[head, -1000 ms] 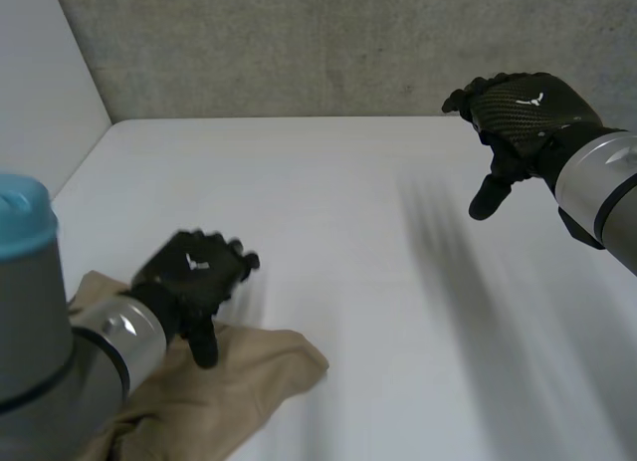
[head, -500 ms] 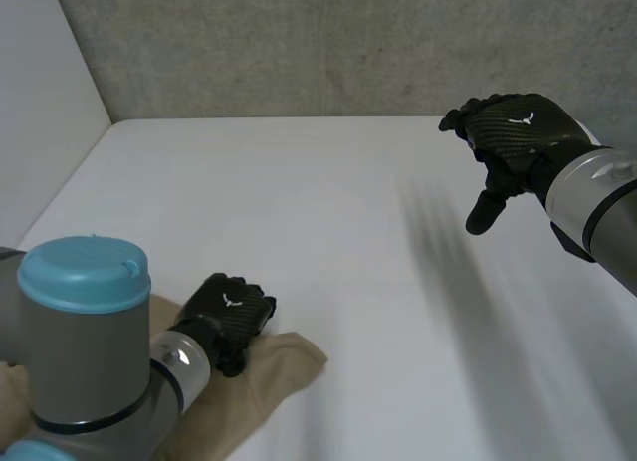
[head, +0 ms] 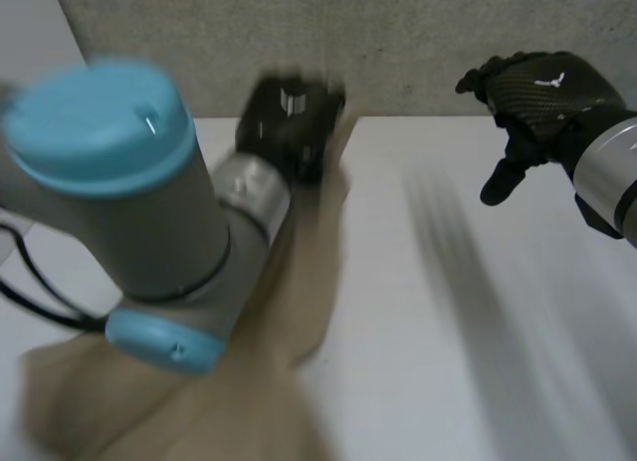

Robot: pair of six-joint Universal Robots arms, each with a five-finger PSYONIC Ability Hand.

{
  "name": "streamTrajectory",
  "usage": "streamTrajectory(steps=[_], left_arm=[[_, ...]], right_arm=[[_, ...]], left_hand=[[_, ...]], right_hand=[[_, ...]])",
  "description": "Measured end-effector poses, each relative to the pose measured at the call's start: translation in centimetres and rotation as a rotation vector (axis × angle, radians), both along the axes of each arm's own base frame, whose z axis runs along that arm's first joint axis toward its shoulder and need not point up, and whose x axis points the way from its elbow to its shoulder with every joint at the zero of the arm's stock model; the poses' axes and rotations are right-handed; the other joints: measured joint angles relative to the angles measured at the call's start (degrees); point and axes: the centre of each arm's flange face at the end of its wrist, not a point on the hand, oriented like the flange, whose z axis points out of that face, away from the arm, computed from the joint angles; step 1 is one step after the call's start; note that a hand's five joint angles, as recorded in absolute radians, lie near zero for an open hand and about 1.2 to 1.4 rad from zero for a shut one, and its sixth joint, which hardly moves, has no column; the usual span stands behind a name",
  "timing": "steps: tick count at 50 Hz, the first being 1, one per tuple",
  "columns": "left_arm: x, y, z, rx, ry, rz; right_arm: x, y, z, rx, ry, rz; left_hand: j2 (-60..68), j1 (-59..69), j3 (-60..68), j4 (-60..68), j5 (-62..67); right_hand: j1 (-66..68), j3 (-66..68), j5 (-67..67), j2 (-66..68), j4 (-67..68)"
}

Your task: Fold the shorts.

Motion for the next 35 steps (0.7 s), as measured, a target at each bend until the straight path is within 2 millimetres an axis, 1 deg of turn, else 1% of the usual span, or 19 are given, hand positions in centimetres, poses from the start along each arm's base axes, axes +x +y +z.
streamTrajectory(steps=[1, 2, 3, 4, 6, 11, 15, 20, 22, 23, 25, 26, 27, 28, 29, 30, 31, 32, 35], left_arm=[[-0.8, 0.1, 3.8, -0.062, 0.126, 0.003], [-1.0, 0.3, 5.9, -0.094, 0.197, 0.003], [-1.0, 0.3, 5.9, -0.094, 0.197, 0.003], [-0.8, 0.6, 9.1, -0.143, 0.299, 0.002], [0.0, 1.2, 12.1, -0.194, 0.396, 0.001], [1.8, 2.6, 15.8, -0.258, 0.510, 0.007], [4.1, 2.9, 16.7, -0.283, 0.544, 0.046], [8.0, 0.6, 14.5, -0.264, 0.512, 0.175], [9.7, -0.9, 12.5, -0.228, 0.479, 0.243], [11.2, -2.1, 10.3, -0.184, 0.447, 0.299], [12.1, -3.0, 8.6, -0.148, 0.424, 0.335], [12.9, -3.8, 6.6, -0.106, 0.396, 0.368], [12.9, -3.8, 6.6, -0.106, 0.396, 0.368], [13.7, -4.9, 3.3, -0.033, 0.348, 0.403], [13.7, -4.9, 3.3, -0.033, 0.348, 0.403], [14.1, -5.7, 0.9, 0.020, 0.311, 0.421], [14.2, -6.1, -0.4, 0.046, 0.291, 0.428], [14.3, -6.9, -2.7, 0.096, 0.251, 0.441], [14.4, -7.1, -3.6, 0.112, 0.236, 0.444]], right_arm=[[-0.1, 0.1, 0.6, -0.016, -0.009, -0.004], [-0.3, 0.1, 1.0, -0.028, -0.016, -0.008], [-0.3, 0.1, 1.0, -0.028, -0.016, -0.008], [-0.5, 0.1, 1.4, -0.040, -0.024, -0.018], [-0.8, -0.1, 1.8, -0.051, -0.032, -0.032], [-1.4, -0.6, 2.3, -0.065, -0.043, -0.058], [-1.6, -0.8, 2.5, -0.069, -0.046, -0.068], [-1.7, -0.8, 2.5, -0.069, -0.047, -0.069], [-1.6, -0.8, 2.5, -0.069, -0.047, -0.068], [-1.6, -0.7, 2.4, -0.068, -0.046, -0.065], [-1.5, -0.7, 2.4, -0.066, -0.046, -0.062], [-1.4, -0.6, 2.4, -0.065, -0.045, -0.059], [-1.4, -0.6, 2.4, -0.065, -0.045, -0.059], [-1.3, -0.5, 2.2, -0.061, -0.043, -0.054], [-1.3, -0.5, 2.2, -0.061, -0.043, -0.054], [-1.2, -0.5, 2.1, -0.057, -0.041, -0.050], [-1.2, -0.5, 2.0, -0.054, -0.039, -0.049], [-1.1, -0.5, 1.8, -0.049, -0.036, -0.046], [-1.1, -0.5, 1.8, -0.047, -0.034, -0.045]], left_hand=[[0.00, 0.00, 0.01, 0.00, 0.00], [0.00, 0.00, 0.10, 0.00, 0.00], [0.00, 0.00, 0.10, 0.00, 0.00], [0.00, 0.00, 0.10, 0.00, 0.00], [0.00, 0.00, 0.10, 0.00, 0.00], [0.00, 0.00, 0.10, 0.00, 0.00], [0.01, 0.00, 0.14, 0.00, 0.00], [0.23, 0.00, 0.36, 0.00, 0.00], [0.24, 0.00, 0.35, 0.00, 0.00], [0.25, 0.00, 0.35, 0.00, 0.00], [0.24, 0.00, 0.35, -0.01, 0.01], [-0.30, -0.31, 0.19, -0.31, -0.11], [-0.30, -0.31, 0.19, -0.31, -0.11], [-16.29, -16.01, -15.87, -16.92, -14.21], [-16.29, -16.01, -15.87, -16.92, -14.21], [-29.19, -28.04, -28.58, -29.29, -25.86], [-29.19, -28.04, -28.58, -29.29, -25.86], [-37.12, -36.03, -36.56, -38.13, -34.67], [-39.61, -37.59, -39.01, -40.50, -37.19]], right_hand=[[0.00, 0.00, 0.00, 0.00, 0.00], [0.00, 0.00, 0.00, 0.00, 0.00], [0.00, 0.00, 0.00, 0.00, 0.00], [0.00, 0.00, 0.00, 0.00, 0.00], [0.00, 0.00, 0.00, 0.00, 0.00], [0.00, 0.00, 0.00, 0.00, 0.00], [0.00, 0.00, 0.00, 0.00, 0.00], [0.00, 0.00, 0.00, 0.00, 0.00], [0.00, 0.00, 0.00, 0.00, 0.00], [0.00, 0.00, 0.00, 0.00, 0.00], [0.00, 0.00, 0.00, 0.00, 0.00], [0.00, 0.00, 0.00, 0.00, 0.00], [0.00, 0.00, 0.00, 0.00, 0.00], [0.00, 0.00, 0.00, 0.00, 0.00], [0.00, 0.00, 0.00, 0.00, 0.00], [0.00, 0.00, 0.00, 0.00, 0.00], [0.00, 0.00, 0.00, 0.00, 0.00], [0.00, 0.00, 0.00, 0.00, 0.00], [0.00, 0.00, 0.00, 0.00, 0.00]])
